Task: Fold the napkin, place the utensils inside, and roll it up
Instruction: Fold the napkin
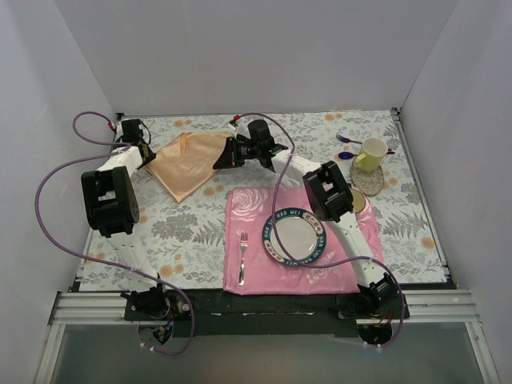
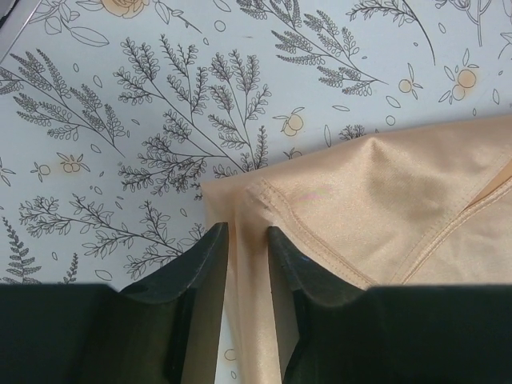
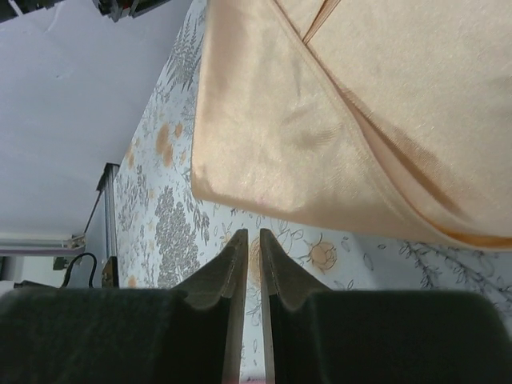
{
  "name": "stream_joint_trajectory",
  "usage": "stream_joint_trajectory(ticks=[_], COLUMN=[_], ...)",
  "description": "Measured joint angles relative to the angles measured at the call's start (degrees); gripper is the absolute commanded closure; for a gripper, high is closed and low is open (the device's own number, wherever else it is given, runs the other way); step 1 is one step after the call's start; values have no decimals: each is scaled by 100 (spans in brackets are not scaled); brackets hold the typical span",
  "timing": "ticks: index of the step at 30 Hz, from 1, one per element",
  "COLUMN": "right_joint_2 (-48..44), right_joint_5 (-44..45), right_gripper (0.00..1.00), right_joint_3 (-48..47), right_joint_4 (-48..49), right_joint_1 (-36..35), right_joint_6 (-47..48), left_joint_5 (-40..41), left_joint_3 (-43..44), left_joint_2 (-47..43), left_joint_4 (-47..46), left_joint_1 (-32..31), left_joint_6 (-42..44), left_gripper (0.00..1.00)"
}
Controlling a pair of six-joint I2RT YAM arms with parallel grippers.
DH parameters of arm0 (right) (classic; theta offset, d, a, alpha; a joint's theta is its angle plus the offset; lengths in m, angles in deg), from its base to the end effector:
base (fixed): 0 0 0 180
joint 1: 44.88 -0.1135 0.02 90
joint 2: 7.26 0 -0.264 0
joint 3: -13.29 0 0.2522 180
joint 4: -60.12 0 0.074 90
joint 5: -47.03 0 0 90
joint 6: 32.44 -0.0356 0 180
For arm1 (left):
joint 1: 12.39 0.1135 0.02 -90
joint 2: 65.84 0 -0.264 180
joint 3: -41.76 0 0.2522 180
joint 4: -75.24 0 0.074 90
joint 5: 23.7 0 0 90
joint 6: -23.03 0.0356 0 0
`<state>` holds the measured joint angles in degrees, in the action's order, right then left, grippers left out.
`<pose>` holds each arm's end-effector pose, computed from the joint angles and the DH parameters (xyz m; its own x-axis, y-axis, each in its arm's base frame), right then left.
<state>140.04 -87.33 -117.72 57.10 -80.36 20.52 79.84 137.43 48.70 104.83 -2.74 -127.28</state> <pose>0.4563 0.3558 0.1525 -0.7886 -0.0332 -0.6140 -0.5979 0.2746 0.7530 0.4327 0.0820 0.1908 -0.0909 -0.8722 -0.4807 -0.7976 0.3528 -0.4893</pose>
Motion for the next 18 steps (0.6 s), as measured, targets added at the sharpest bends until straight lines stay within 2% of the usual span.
stream_joint_trajectory(ticks=[10,18], right_joint_2=[575,887], right_joint_5=[293,566], right_gripper=[83,85], right_joint_3=[-597,-901], right_joint_4=[151,122], right_joint_1=[22,22], right_joint_6=[-66,-4], left_joint_5=[-28,-68], left_joint_3=[0,-2], left_joint_2=[0,0], left_joint_4=[7,7], left_joint_1=[42,44], left_joint_6=[-13,22], left_gripper=[75,82])
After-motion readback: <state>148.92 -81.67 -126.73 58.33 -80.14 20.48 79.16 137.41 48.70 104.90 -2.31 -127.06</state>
